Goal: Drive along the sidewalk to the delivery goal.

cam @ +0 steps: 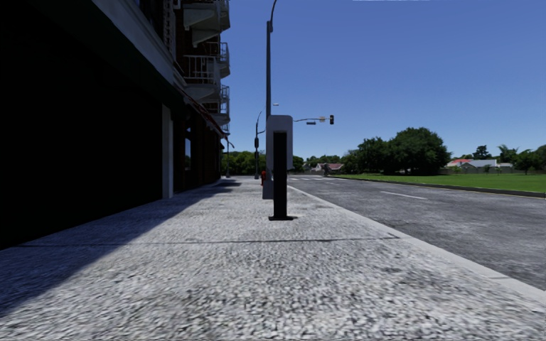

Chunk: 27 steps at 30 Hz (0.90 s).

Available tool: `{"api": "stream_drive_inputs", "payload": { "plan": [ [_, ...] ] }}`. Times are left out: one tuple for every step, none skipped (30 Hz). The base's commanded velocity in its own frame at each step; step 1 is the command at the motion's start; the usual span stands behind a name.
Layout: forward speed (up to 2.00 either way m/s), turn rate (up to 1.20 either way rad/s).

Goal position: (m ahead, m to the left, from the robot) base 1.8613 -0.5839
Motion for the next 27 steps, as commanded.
{"api": "stream_drive_inputs", "payload": {
  "plan": [
    [1.91,-0.44],
    [1.86,-0.45],
    [1.81,-0.45],
    [1.75,-0.45],
    [1.75,-0.45],
    [1.67,-0.45],
    [1.6,-0.45],
    [1.54,-0.45],
    [1.54,-0.45],
    [1.47,-0.45],
    [1.44,-0.45],
    [1.42,-0.45],
    [1.42,-0.45],
    [1.41,-0.45],
    [1.41,-0.45],
    [1.41,-0.45],
    [1.41,-0.45],
    [1.41,-0.45],
    [1.41,-0.45],
    [1.41,-0.44],
    [1.41,-0.44],
    [1.41,-0.44],
    [1.4,-0.44],
    [1.4,-0.42],
    [1.4,-0.4],
    [1.4,-0.4],
    [1.38,-0.4]
  ]
}}
